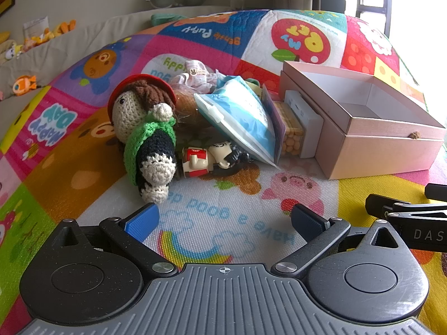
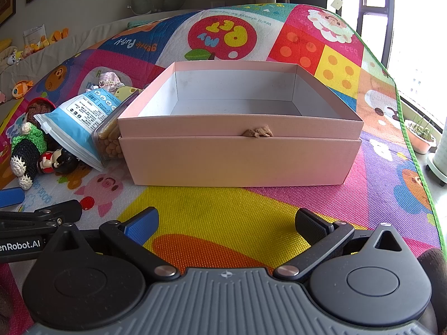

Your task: Organize objects

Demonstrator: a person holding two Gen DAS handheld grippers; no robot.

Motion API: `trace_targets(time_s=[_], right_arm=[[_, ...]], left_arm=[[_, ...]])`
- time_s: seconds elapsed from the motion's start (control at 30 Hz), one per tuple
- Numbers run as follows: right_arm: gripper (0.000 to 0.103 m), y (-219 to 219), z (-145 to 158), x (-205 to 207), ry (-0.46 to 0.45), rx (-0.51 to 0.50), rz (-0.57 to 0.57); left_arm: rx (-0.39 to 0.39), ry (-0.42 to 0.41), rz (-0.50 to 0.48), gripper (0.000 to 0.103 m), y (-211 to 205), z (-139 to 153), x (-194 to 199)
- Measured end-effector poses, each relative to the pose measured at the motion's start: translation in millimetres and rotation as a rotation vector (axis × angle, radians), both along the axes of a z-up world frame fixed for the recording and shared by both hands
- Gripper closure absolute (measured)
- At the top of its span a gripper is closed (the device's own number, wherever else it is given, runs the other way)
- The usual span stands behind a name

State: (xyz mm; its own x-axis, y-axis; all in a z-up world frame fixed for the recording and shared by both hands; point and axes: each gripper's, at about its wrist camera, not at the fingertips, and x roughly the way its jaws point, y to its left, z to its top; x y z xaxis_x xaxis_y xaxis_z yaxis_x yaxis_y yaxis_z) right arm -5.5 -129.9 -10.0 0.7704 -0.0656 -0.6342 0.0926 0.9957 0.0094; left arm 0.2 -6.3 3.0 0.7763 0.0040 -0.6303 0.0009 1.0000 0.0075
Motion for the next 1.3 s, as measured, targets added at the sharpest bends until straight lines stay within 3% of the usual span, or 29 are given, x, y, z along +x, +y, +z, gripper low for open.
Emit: trace_targets(time_s=[1.3], right_arm=[[0.0, -0.4, -0.8, 0.7, 0.0, 0.0, 0.0]], left_arm=[[0.002, 0.0, 0.001, 0.0, -7.7, 3.4, 0.3]])
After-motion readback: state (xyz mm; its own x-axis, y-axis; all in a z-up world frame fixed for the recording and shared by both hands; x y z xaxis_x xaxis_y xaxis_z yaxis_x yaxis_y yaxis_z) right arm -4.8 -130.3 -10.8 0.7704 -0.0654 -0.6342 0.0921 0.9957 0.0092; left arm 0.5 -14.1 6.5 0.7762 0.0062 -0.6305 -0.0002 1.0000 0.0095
